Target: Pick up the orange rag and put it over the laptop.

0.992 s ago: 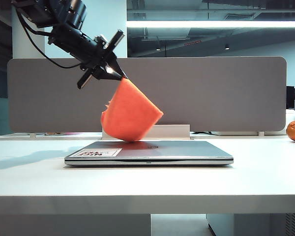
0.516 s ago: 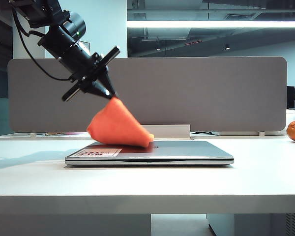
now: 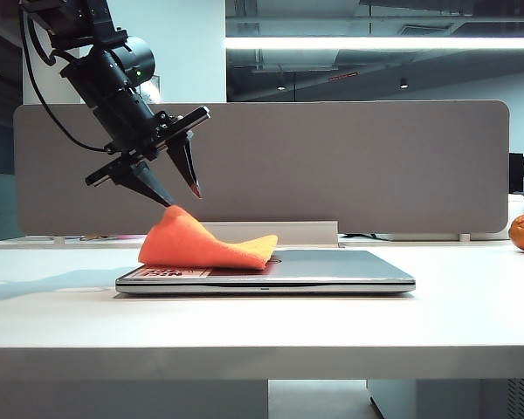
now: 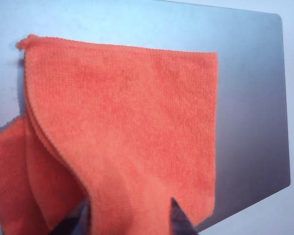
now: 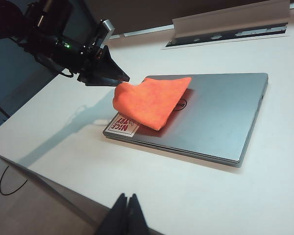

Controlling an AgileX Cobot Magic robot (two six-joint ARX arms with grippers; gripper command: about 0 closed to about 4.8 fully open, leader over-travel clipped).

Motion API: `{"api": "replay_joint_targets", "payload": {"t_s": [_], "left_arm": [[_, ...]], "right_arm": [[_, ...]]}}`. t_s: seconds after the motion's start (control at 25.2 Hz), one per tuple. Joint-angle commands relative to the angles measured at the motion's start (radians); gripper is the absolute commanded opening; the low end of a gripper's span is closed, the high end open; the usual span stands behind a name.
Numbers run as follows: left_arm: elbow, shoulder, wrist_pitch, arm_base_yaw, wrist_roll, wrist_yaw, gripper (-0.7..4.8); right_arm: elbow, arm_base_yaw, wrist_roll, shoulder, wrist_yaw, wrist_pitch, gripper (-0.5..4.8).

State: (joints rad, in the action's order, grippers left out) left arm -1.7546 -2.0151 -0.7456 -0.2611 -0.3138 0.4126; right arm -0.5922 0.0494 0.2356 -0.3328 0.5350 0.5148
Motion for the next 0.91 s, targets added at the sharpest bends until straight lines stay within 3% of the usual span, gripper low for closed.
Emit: {"api": "replay_joint_targets", "payload": {"t_s": [0.04,0.16,0.4,0.44,0.48,0.56,0.6,0.75,0.91], "left_arm": [[-0.004,0.007,-0.003,0.001,0.04,-0.008,2.51],[-0.013,0.008,-0.012,0.014,0.052,-0.01,3.16],[-0.044,0.029,-0.054,0.056,0.063,-0.051,3.09],[-0.051,0.034,-0.066,0.066,0.079,-0.053,2.95],[-0.059,0.044,-0.087,0.073,0.106,-0.074,2.47],[-0.066,0.067,-0.118,0.081,0.161,-0.107,1.02],[-0.066,0.094,-0.148,0.094,0.224,-0.134,0.02],[-0.065,0.179,-0.212,0.095,0.316,-0.285,-0.06],[-0.061,0.251,-0.218,0.095,0.333,-0.304,-0.06]], "right_arm": [[-0.004,-0.001,-0.004,0.0,0.006,-0.011,-0.05],[-0.004,-0.001,-0.004,0.0,0.006,-0.011,-0.05],[-0.004,-0.001,-0.004,0.0,0.006,-0.01,-0.05],[-0.004,0.0,-0.004,0.0,0.006,-0.01,-0.05],[-0.004,-0.001,-0.004,0.0,0.006,-0.01,-0.05],[-0.004,-0.001,-0.004,0.0,0.006,-0.01,-0.05],[-0.004,-0.002,-0.005,0.0,0.003,-0.01,-0.05],[-0.004,-0.001,-0.005,0.0,-0.026,-0.01,-0.05],[-0.004,-0.001,-0.005,0.0,-0.067,-0.01,-0.05]]}}
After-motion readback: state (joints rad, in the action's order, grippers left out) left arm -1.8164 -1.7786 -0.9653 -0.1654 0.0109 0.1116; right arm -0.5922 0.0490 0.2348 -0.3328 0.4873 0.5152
